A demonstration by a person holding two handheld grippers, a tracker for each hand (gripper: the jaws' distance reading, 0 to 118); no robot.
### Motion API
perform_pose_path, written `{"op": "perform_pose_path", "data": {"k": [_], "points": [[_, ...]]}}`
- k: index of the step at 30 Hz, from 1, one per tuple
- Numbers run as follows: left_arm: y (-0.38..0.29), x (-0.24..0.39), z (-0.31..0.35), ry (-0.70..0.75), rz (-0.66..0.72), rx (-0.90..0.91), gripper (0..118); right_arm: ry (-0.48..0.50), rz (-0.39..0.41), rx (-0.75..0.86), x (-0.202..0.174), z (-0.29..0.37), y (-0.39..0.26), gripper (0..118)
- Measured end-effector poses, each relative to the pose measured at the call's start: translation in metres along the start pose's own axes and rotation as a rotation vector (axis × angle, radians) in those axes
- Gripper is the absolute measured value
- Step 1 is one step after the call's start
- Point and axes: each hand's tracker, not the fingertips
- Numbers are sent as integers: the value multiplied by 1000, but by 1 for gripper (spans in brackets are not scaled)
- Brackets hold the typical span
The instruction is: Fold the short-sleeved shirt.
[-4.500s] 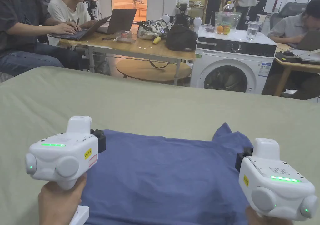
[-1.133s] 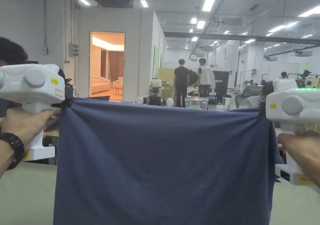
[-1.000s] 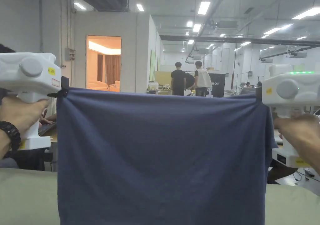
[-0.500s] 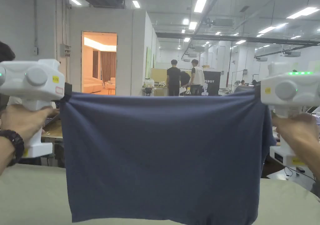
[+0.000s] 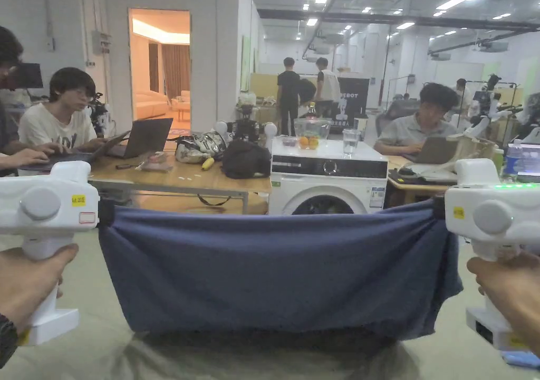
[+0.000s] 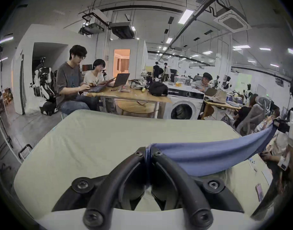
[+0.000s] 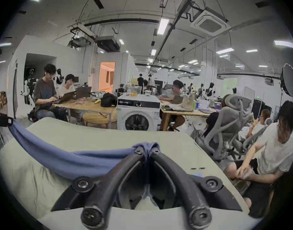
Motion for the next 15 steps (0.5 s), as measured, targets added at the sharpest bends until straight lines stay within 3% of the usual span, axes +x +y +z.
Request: {"op": "perform_pose_path", "data": {"k": [8,15], "points": [[-51,-1,80,-24,1,4,0,4,2,-31,9,86,-57,0],[-124,-14,106,-40,65,-75,0,46,-9,-136,9,119,-118,0]]}}
